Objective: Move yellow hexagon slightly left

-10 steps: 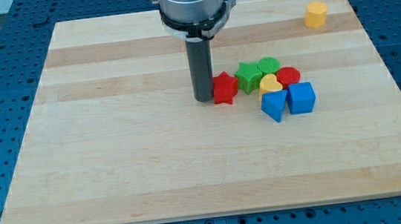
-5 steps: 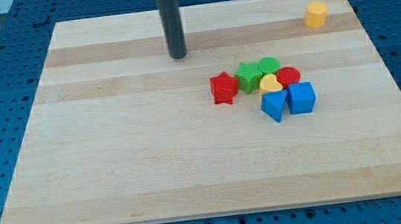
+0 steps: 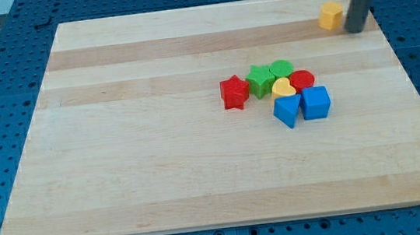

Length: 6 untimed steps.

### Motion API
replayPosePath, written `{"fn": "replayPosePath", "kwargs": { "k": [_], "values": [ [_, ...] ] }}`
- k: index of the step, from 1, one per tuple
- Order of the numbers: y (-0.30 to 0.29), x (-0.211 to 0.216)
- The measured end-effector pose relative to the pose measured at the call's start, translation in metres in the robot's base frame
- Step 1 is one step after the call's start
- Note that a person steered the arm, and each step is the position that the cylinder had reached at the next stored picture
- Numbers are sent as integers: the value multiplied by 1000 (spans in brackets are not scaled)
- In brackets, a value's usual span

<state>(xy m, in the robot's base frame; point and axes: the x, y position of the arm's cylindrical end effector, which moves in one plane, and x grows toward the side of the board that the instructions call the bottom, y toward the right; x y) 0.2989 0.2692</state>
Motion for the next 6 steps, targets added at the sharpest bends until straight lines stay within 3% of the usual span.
{"fn": "replayPosePath", "kwargs": {
  "k": [1, 2, 5, 6],
  "values": [
    [11, -29],
    [-15, -34],
    [-151, 20],
    [-144, 28]
  ]
}}
